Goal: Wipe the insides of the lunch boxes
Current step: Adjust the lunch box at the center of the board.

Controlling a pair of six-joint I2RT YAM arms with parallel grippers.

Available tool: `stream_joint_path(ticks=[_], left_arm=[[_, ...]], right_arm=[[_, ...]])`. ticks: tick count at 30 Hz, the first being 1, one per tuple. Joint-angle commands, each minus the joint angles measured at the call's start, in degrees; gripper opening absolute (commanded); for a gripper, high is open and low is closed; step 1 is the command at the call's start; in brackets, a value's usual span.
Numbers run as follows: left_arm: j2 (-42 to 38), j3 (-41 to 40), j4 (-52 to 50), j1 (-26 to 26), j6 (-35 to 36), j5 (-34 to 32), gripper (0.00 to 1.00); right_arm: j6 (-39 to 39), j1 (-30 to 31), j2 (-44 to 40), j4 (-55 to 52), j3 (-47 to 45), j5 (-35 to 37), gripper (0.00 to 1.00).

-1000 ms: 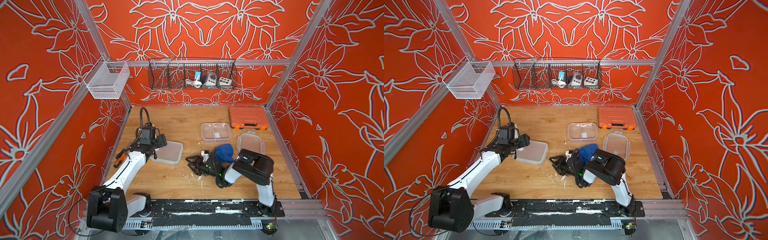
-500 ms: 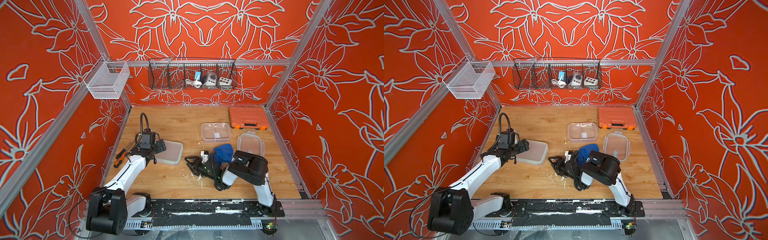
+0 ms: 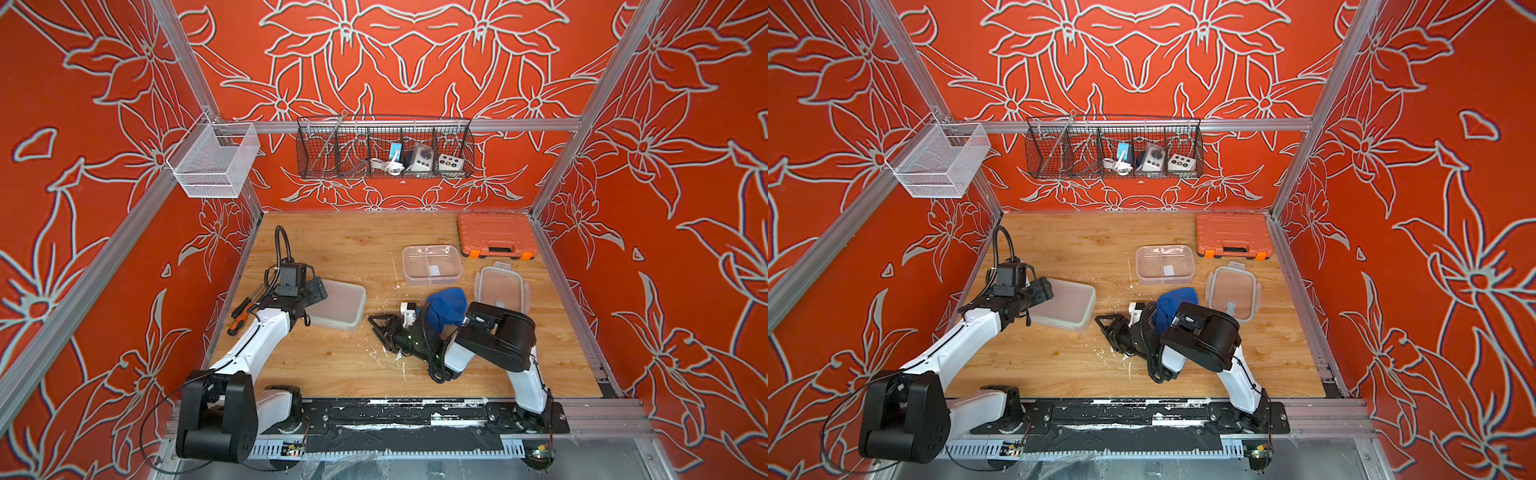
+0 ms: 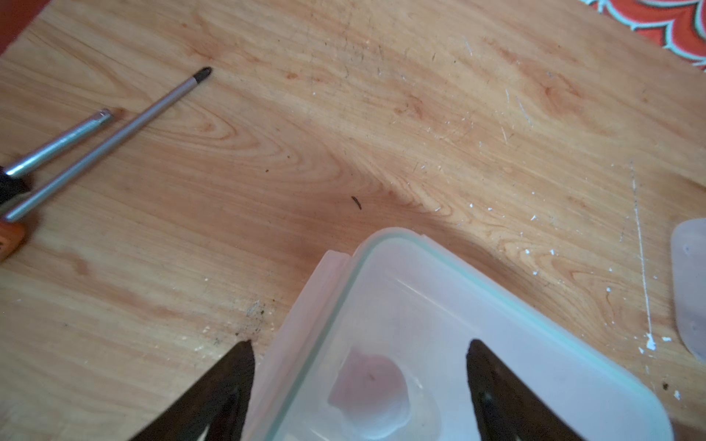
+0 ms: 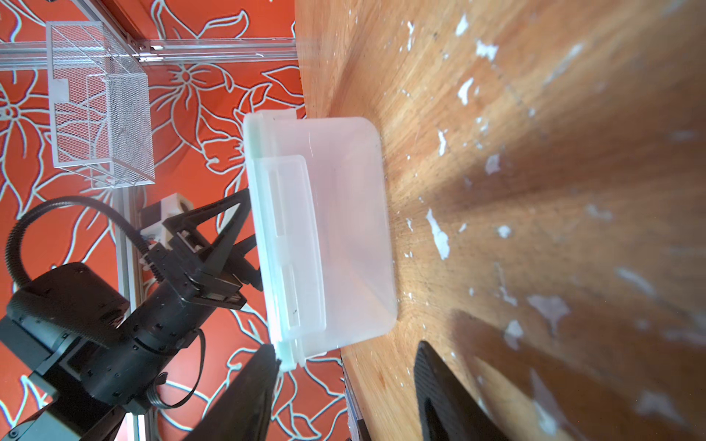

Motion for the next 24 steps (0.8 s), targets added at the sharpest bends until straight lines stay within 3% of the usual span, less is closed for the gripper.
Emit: stream_joint_path(ticks=[1, 15, 24], left_arm=[[0.6, 0.0, 0.4, 0.1, -1.2, 1.7, 0.84], [-4.9, -4.7, 2.0, 0.0, -6.1, 9.8, 0.8], [-10.4, -6.2, 0.4, -3.0, -8.5, 10.8, 0.79]], right_arm=[[-1.3, 0.2, 0.4, 1.7, -0.4, 0.4, 0.6], [-1.8, 0.3, -0.3, 1.9, -2.4, 1.2, 0.6], [-2.5, 0.1, -2.5, 1.9, -3.3, 4.3, 0.6]])
